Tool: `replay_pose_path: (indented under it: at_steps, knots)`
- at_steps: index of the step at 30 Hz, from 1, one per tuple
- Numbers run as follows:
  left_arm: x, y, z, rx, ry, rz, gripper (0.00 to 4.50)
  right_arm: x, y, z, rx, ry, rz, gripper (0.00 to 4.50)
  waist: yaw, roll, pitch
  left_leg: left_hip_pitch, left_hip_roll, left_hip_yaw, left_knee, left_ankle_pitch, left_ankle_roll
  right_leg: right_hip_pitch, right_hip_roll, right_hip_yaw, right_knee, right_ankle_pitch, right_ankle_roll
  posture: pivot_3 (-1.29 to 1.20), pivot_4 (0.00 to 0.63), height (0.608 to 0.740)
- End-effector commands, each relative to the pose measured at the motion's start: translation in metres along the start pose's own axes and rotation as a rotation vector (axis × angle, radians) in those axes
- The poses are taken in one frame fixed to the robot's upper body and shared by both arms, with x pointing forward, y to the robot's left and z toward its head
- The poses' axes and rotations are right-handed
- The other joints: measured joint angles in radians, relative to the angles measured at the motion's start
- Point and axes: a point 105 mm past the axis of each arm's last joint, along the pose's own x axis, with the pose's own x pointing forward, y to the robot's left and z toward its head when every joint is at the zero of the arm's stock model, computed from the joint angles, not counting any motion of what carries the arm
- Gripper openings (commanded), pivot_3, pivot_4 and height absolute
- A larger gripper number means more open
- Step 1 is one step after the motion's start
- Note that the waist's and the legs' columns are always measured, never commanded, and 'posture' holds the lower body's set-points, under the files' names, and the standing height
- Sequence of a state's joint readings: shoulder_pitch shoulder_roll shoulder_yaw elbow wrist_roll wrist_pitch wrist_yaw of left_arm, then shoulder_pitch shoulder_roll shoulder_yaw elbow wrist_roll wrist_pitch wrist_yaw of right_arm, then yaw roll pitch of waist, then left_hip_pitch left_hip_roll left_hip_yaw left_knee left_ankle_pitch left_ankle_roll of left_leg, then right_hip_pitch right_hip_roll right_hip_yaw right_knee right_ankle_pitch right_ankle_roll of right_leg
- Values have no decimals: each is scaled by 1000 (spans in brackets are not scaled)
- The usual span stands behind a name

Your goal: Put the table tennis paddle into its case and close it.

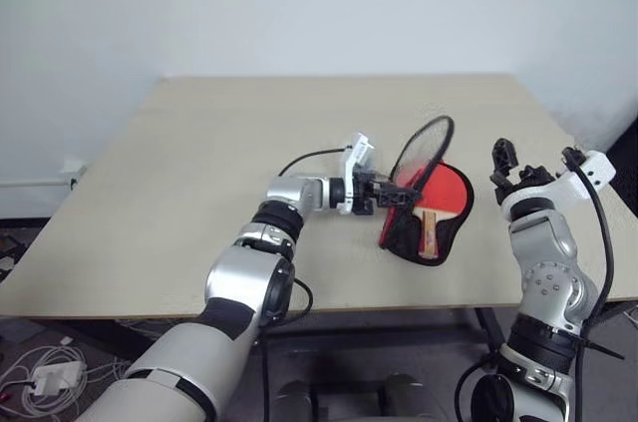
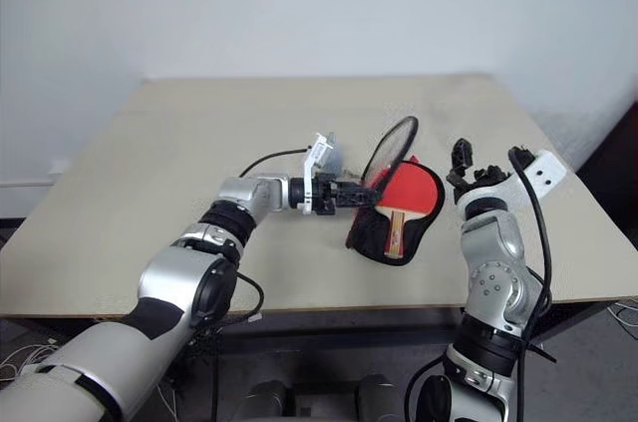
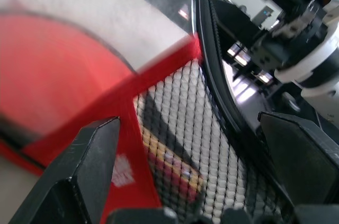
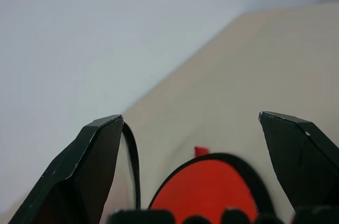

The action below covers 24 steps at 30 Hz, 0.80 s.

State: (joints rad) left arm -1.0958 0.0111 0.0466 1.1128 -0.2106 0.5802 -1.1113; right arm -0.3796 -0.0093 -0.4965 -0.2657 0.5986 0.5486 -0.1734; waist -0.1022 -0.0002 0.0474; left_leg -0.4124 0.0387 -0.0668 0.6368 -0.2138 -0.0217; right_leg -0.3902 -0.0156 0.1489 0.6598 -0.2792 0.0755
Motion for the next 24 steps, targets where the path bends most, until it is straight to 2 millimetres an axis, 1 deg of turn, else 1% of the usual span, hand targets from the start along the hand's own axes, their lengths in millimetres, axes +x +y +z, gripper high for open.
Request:
replay_pose_path:
  at_steps: [1, 4, 7, 11, 15, 16, 18, 20, 24]
  knots:
    - [3, -3, 9, -34, -45, 14, 4500, -2, 7, 10, 7, -50, 16, 4465, 0, 0, 0, 0, 0, 0, 0, 0, 0, 0, 0, 0, 0, 0, 0, 0, 0, 740]
    - [2, 2, 11, -97, -64, 67, 4500, -3, 8, 5, 1, -41, 13, 4465, 0, 0, 0, 0, 0, 0, 0, 0, 0, 0, 0, 0, 0, 0, 0, 0, 0, 740]
    - [1, 10, 10, -125, -57, 140, 4500, -3, 9, 1, -3, -32, 10, 4465, 0, 0, 0, 0, 0, 0, 0, 0, 0, 0, 0, 0, 0, 0, 0, 0, 0, 740]
    - [-2, 25, -5, -146, 2, 257, 4500, -4, 11, -5, -20, -20, 13, 4465, 1, 0, 0, 0, 0, 0, 0, 0, 0, 0, 0, 0, 0, 0, 0, 0, 0, 740]
    - [12, 26, -25, -125, 77, 284, 4500, -4, 12, -10, -24, -7, 13, 4465, 1, 0, 0, 0, -1, 0, 1, 0, 0, 1, 0, 0, 0, 0, 0, 0, 0, 740]
    - [15, 26, -28, -125, 84, 292, 4500, -3, 13, -10, -27, -6, 15, 4465, 3, 0, 0, 0, -1, 0, 1, 0, 0, 1, 0, 0, 0, 0, 0, 0, 0, 740]
    - [23, 21, -29, -168, 79, 276, 4500, -3, 14, -9, -39, -8, 19, 4465, 8, 0, 0, 0, -1, -1, 1, 0, 0, 2, -1, 0, 0, 0, 0, 0, 0, 740]
    - [32, 10, -31, -207, 85, 220, 4500, -3, 13, -7, -42, -13, 14, 4465, 13, 0, 0, 0, -2, -1, 2, 0, 0, 2, -1, 0, 0, 0, 0, 0, 0, 740]
    - [50, -20, -40, -253, 169, 60, 4500, -4, 6, -5, -45, -19, -5, 4465, 18, 0, 0, 0, -2, -1, 1, 0, 0, 2, -1, 0, -1, 0, 0, 0, 0, 740]
